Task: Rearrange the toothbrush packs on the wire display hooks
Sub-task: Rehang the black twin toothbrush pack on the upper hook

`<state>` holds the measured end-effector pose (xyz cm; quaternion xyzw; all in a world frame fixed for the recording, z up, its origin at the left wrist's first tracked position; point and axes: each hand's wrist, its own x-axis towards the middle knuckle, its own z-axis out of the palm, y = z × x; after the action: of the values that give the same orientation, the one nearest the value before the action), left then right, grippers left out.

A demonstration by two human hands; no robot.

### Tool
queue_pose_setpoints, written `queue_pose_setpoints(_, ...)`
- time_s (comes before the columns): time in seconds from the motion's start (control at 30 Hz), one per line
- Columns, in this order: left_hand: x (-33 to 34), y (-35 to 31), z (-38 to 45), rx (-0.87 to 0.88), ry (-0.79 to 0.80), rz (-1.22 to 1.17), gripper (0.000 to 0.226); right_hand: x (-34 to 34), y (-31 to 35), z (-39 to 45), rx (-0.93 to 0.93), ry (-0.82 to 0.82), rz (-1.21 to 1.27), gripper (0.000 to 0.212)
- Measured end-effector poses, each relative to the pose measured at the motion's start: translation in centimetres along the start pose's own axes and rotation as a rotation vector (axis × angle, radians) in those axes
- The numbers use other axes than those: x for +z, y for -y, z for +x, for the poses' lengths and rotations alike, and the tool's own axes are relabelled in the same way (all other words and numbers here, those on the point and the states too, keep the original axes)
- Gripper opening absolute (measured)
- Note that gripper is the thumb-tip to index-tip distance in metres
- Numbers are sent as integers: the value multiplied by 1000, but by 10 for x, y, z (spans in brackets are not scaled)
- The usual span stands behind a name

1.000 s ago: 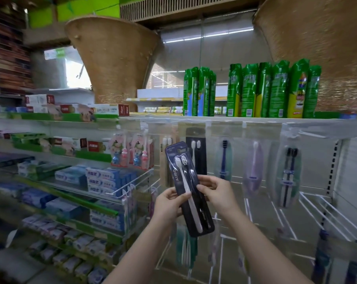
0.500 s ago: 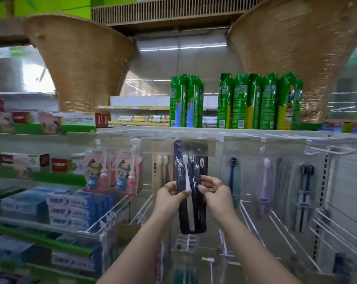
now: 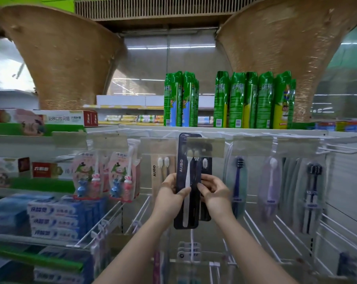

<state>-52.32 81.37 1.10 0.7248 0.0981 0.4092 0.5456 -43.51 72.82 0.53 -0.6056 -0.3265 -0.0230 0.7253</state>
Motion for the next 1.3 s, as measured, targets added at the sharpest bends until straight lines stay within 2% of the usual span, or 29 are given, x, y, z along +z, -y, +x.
queue_pose_setpoints(0.2, 2, 8, 7, 44, 16, 55, 31, 3, -4, 0, -89, -52, -56, 19)
queue_pose_setpoints(0.37, -4, 16, 7, 54, 59, 90, 30, 2, -3, 2, -64, -36, -44, 11)
queue_pose_setpoints(0.5, -8, 16, 7, 69, 87, 80, 30, 10, 14, 10, -208, -44, -92, 26)
queue_pose_setpoints(0.77, -11, 18, 5, 50, 157, 147, 34, 18, 17, 19, -206, -108, -120, 42)
queue_pose_setpoints(0.9, -3, 23, 7, 54, 147, 145, 34, 17, 24, 26, -215, -212, -225, 26)
queue_pose_setpoints(1.0, 7, 27, 4, 19, 171, 132, 32, 15, 22, 24, -233, -234, -219, 12)
queue_pose_setpoints(1.1, 13, 33, 2, 22, 128, 137, 31, 13, 20, 20, -232, -226, -254, 8)
queue_pose_setpoints(1.17, 15, 35, 1, 5, 112, 128, 31, 12, 21, 18, -237, -215, -284, 14)
queue_pose_setpoints(1.3, 18, 37, 0, -25, 117, 136, 30, 12, 21, 10, -251, -192, -358, 41)
